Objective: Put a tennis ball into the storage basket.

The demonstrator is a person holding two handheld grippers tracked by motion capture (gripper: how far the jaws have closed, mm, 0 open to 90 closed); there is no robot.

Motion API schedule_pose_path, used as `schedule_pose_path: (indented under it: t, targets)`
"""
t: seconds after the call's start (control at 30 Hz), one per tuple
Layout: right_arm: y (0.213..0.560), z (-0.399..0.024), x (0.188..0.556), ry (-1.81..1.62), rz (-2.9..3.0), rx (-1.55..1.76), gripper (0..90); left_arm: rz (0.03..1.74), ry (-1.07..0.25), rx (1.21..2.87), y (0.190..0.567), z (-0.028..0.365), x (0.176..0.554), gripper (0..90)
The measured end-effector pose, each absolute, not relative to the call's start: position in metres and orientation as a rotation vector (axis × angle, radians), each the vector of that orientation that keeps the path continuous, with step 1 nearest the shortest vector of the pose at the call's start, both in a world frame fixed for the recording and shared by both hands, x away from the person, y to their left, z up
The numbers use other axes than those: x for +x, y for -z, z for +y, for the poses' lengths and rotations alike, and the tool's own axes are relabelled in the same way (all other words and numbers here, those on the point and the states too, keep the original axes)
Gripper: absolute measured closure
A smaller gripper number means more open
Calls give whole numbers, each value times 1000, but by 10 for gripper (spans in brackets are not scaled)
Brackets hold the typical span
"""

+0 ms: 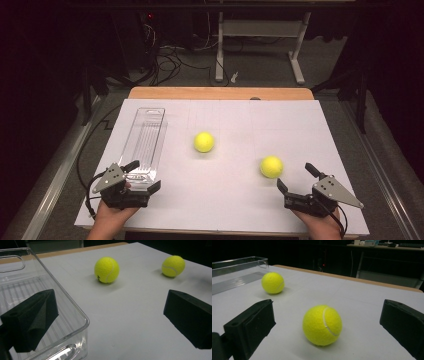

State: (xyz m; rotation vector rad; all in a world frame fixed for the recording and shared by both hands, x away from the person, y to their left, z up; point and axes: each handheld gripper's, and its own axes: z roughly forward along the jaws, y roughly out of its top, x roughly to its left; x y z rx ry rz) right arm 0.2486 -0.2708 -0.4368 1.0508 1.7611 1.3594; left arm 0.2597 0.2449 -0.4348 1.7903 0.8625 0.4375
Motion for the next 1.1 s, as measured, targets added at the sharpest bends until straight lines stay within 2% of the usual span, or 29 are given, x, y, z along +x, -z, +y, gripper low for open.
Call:
schedule_pose_path:
  t: [1.1]
  targets:
    - [439,-268,249,-1368,1778,1029,3,858,-429,1787,435,244,259,7]
